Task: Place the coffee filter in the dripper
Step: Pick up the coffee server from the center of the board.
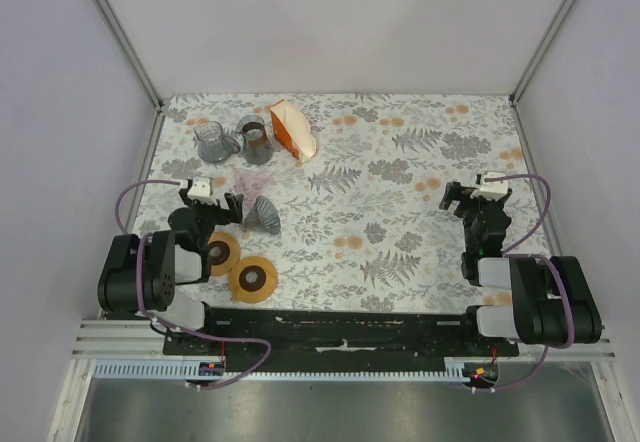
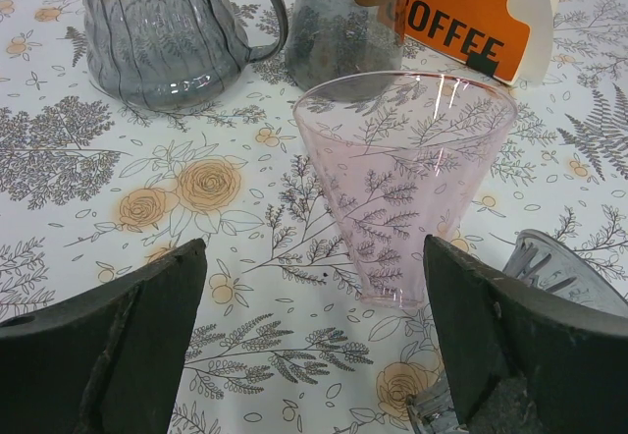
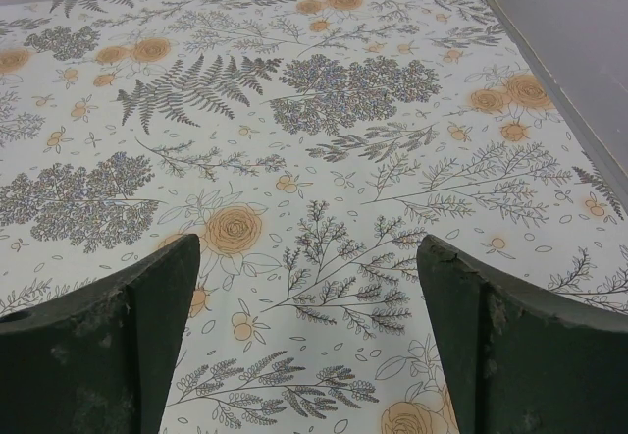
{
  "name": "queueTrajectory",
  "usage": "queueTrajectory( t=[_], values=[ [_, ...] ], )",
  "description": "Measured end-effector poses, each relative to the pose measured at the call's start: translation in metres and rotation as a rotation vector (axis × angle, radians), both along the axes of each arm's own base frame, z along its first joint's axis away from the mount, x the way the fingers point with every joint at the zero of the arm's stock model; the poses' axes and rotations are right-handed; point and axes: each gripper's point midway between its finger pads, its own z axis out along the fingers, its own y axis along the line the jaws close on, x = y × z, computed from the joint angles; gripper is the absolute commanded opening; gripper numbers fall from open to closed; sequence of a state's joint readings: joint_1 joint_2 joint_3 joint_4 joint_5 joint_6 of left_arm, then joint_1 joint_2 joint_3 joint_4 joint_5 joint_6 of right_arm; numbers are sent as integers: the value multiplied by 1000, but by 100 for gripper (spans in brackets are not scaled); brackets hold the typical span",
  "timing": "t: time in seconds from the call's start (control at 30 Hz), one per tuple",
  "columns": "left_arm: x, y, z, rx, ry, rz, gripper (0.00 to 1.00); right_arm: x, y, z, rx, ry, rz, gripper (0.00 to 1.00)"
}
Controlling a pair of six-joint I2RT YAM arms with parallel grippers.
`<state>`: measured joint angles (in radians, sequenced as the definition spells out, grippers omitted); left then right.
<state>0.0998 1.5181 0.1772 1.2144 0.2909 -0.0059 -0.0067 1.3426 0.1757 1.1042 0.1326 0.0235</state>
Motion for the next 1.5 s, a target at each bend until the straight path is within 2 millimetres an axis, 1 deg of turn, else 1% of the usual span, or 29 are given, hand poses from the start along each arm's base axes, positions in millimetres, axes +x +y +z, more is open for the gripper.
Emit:
queueTrajectory(
  t=[0.23, 0.33, 0.37, 0.43, 0.5, 0.53, 0.63, 0.73, 0.8, 0.87, 0.93, 0.97, 1.03, 1.07, 1.13, 1.17, 1.23, 1.33, 1.5],
  values=[
    [0, -1, 0, 0, 0, -2, 96, 0, 1, 0, -6, 3, 6, 98],
    [0, -1, 1, 0, -2, -6, 97, 1, 6, -3, -23, 41, 43, 98],
    [0, -1, 1, 0, -3, -6, 98, 2, 7, 2, -24, 54, 48, 98],
    [0, -2, 3, 0, -5, -6, 97, 6, 8, 27, -11, 37, 48, 98],
    [-2, -2, 11, 0, -5, -9, 95, 11, 10, 72, 13, -29, 56, 98],
    [-1, -3, 20, 2, -17, -16, 93, 11, 12, 92, 27, -67, 62, 98],
    [3, -13, 58, 25, -76, -87, 88, 4, 25, 160, 98, -164, 114, 97],
    [8, -25, 100, 67, -97, -178, 88, -10, 48, 218, 147, -210, 220, 95],
    [14, -30, 128, 92, -68, -226, 88, -18, 63, 244, 161, -207, 293, 95],
    [19, -32, 157, 115, -14, -261, 88, -26, 76, 258, 171, -184, 353, 95],
    [21, -30, 180, 131, 34, -270, 87, -33, 88, 260, 190, -138, 405, 95],
    [23, -29, 194, 136, 65, -268, 87, -36, 92, 257, 199, -114, 420, 95],
    [28, -24, 210, 142, 118, -249, 86, -40, 98, 243, 221, -50, 442, 95],
    [31, -20, 215, 146, 149, -231, 86, -41, 101, 235, 232, -16, 449, 95],
    [41, -9, 217, 151, 223, -179, 85, -43, 105, 222, 244, 37, 459, 96],
    [48, -3, 216, 155, 251, -154, 84, -43, 107, 215, 247, 62, 463, 96],
    [66, 11, 206, 166, 333, -94, 82, -42, 110, 205, 248, 101, 469, 96],
    [95, 29, 182, 176, 444, -30, 77, -39, 113, 191, 253, 150, 473, 98],
    [152, 66, 140, 133, 585, 74, 71, -25, 120, 161, 268, 251, 485, 98]
  ],
)
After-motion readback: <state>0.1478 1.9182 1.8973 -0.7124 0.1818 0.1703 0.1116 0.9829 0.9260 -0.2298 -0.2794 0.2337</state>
